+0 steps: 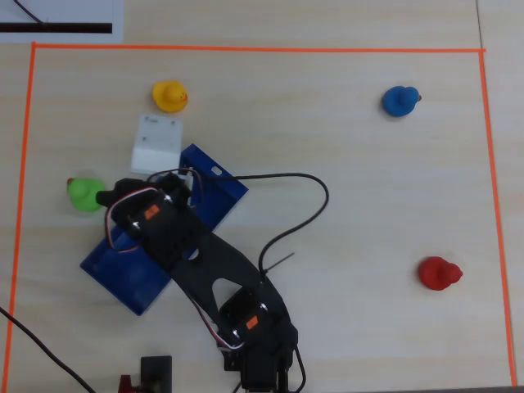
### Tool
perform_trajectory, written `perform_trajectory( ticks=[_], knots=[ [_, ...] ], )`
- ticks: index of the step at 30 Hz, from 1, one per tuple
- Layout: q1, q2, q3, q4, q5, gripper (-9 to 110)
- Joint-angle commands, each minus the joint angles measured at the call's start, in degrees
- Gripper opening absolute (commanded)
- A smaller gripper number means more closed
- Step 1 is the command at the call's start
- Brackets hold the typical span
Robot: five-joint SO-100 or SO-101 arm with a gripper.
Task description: Grasp green duck and put it into box.
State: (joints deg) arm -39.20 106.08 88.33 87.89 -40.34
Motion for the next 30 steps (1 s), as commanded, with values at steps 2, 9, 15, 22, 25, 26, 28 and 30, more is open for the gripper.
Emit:
perform_trajectory(
  ticks=[2, 9, 15, 22, 25, 26, 28, 30],
  knots=[
    [-2.72, -6.15, -5.27, -6.50, 1.41, 41],
    [-3.43, -15.38, -6.15, -17.93, 3.69, 41],
    [-3.69, -24.79, -11.07, -22.24, 4.04, 41],
    [-7.47, -31.20, -16.61, -22.32, 6.06, 40],
    [-9.40, -33.13, -16.26, -22.94, 6.33, 40],
    [-10.02, -33.75, -16.26, -23.12, 6.24, 40],
    [-10.90, -34.98, -16.70, -23.47, 5.89, 40],
    [-11.16, -36.74, -18.02, -23.64, 5.89, 40]
  ],
)
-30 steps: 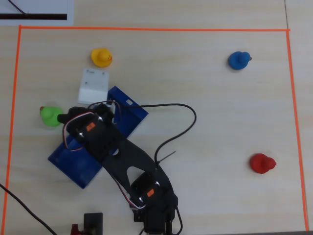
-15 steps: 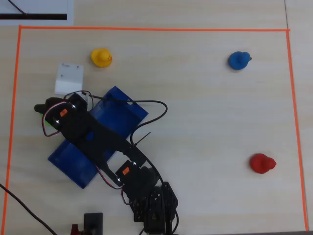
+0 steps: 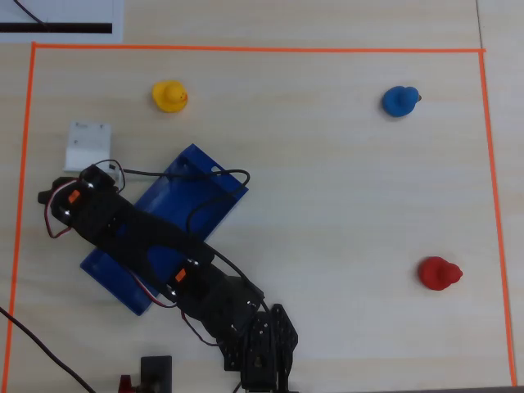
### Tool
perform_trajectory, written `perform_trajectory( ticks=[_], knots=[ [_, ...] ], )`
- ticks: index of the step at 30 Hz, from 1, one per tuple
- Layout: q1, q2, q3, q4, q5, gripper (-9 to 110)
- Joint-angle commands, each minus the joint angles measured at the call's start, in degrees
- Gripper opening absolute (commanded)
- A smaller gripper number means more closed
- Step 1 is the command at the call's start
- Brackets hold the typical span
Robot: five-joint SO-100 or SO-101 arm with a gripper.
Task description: Grasp green duck and put it into box.
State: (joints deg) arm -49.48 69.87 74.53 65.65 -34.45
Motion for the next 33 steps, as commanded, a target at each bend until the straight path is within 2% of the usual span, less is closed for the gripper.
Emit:
perform_trajectory(
  ticks=[1, 24, 33],
  knots=[
    [-0.88, -1.32, -4.92, -1.41, -0.09, 40],
    [2.81, -6.59, -9.32, -2.55, -1.58, 40],
    [3.78, -6.50, -13.10, 0.88, -1.93, 39]
  ],
)
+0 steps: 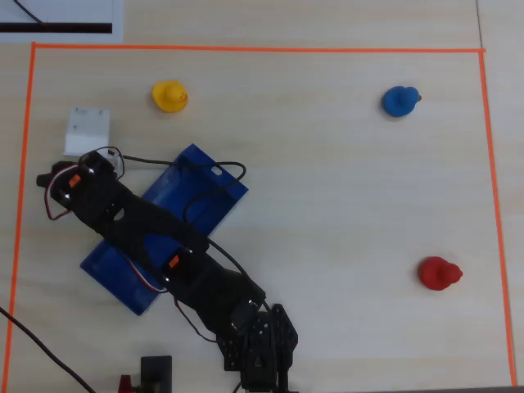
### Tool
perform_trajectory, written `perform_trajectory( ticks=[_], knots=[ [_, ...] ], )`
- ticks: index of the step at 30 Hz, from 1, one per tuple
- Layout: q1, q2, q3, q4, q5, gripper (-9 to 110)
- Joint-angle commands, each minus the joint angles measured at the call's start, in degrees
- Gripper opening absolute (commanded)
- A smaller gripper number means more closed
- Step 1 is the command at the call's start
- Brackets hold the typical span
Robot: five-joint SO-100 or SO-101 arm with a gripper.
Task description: Grasp green duck and put it into box.
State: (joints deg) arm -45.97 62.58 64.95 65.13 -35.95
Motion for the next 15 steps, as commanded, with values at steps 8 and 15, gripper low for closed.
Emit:
perform_trajectory(
  ticks=[8, 15],
  knots=[
    [-0.18, 1.05, -1.14, 1.05, -0.26, 38],
    [-0.09, 0.79, 1.23, -0.53, -0.09, 38]
  ],
)
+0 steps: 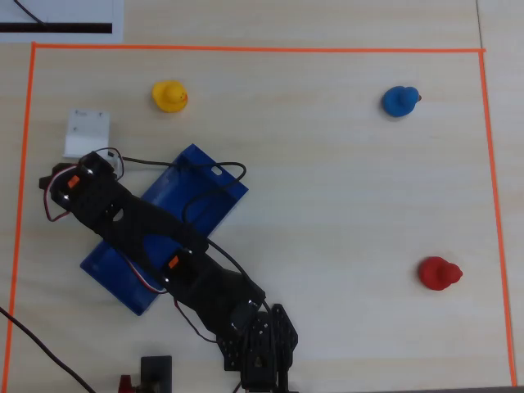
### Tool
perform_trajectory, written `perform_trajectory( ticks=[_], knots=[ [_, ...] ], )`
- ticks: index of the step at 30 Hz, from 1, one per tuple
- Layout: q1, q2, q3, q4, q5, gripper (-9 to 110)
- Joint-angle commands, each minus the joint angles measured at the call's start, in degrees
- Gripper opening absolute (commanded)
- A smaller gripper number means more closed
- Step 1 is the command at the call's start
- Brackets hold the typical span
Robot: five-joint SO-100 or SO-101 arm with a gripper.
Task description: Grasp green duck and put it into box.
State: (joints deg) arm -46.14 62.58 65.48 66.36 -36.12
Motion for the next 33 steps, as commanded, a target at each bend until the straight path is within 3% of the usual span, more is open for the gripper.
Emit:
perform_trajectory(
  ticks=[1, 8, 11, 12, 21, 29, 33],
  knots=[
    [0.09, 0.79, 1.23, -2.20, 0.18, 38],
    [0.35, 0.26, 2.55, -4.13, 0.44, 33],
    [0.44, -0.09, 3.16, -4.66, 0.35, 1],
    [0.44, -0.09, 3.87, -4.83, 0.00, 0],
    [1.41, 2.20, 6.68, -4.75, -0.97, 0],
    [7.73, 17.93, -7.38, 11.87, -3.78, 0],
    [11.16, 30.76, -0.88, 13.80, -4.83, 0]
  ],
)
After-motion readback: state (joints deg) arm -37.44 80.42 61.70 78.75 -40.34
